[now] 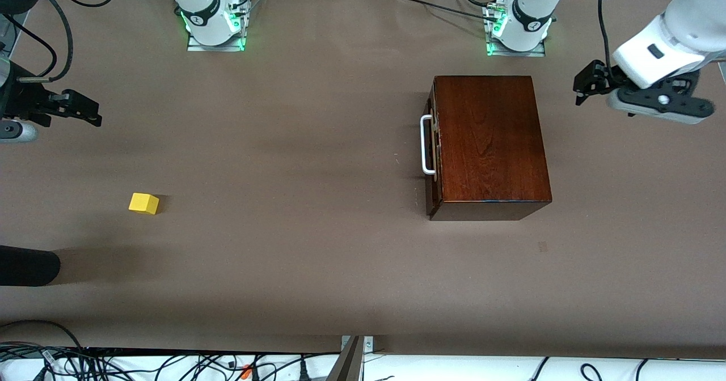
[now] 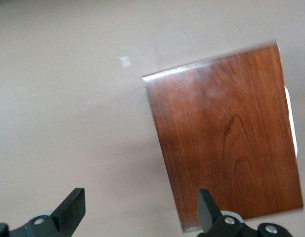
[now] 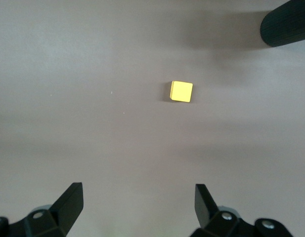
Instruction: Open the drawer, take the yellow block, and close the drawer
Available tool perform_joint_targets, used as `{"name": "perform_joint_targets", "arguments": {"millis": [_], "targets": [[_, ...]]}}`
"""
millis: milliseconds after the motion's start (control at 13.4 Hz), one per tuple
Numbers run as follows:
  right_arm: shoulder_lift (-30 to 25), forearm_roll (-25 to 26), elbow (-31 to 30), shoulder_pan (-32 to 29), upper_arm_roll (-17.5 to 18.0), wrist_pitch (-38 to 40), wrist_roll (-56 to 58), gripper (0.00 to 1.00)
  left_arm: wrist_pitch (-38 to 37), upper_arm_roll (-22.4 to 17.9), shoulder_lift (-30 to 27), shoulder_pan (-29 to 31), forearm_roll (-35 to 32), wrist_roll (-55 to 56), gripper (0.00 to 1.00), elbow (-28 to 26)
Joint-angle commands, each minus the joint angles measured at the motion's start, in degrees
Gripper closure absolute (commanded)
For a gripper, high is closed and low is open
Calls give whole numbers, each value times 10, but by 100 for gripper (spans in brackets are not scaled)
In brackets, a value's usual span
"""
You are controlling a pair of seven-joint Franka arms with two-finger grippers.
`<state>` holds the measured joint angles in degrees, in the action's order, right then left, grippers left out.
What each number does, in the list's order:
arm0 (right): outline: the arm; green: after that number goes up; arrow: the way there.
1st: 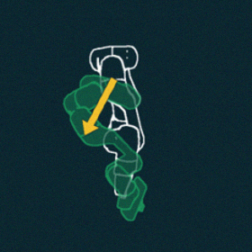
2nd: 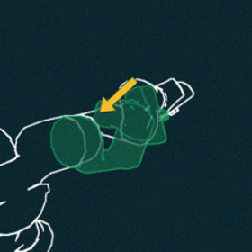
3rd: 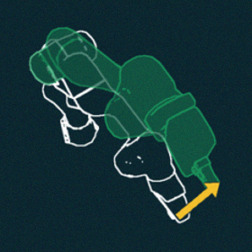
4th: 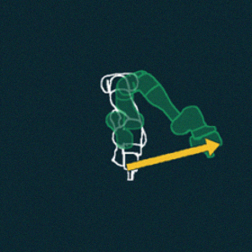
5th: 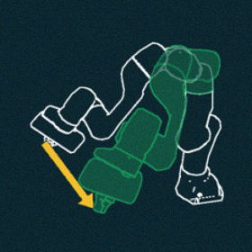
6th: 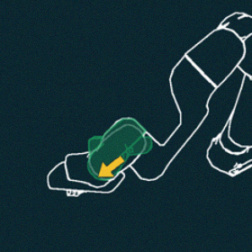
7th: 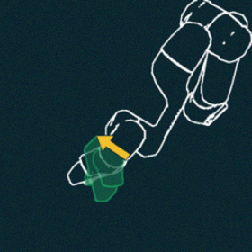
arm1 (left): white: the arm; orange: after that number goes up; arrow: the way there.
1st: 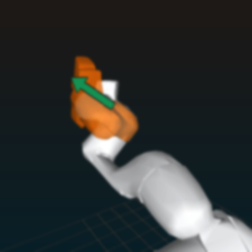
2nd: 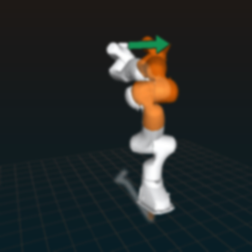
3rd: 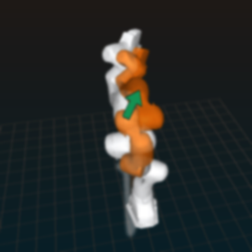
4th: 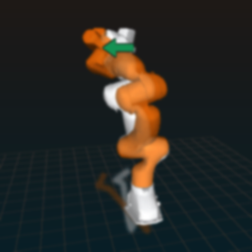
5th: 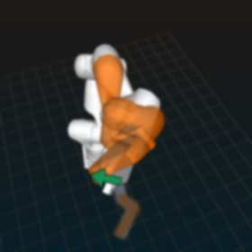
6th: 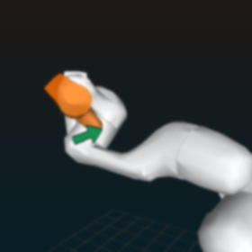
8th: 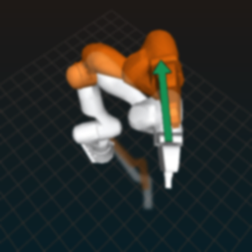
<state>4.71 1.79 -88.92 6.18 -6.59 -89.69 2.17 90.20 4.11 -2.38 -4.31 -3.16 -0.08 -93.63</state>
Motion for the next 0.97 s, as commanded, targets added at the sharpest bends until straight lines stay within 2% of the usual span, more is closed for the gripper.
{"name": "perform_joint_targets", "arguments": {"millis": [0, 299, 898], "targets": [[-19, 1, -17, 9, -7, 1, -10, 0, 20, -15, -22, 11, 17, 41, 0, -19], [-17, -1, -22, 8, -11, 0, -10, 0, 20, -48, -15, 11, 43, 40, 0, -16], [-13, 0, -15, 8, -11, -2, -10, 0, -6, -48, 12, 11, 35, 41, 0, 28]]}}
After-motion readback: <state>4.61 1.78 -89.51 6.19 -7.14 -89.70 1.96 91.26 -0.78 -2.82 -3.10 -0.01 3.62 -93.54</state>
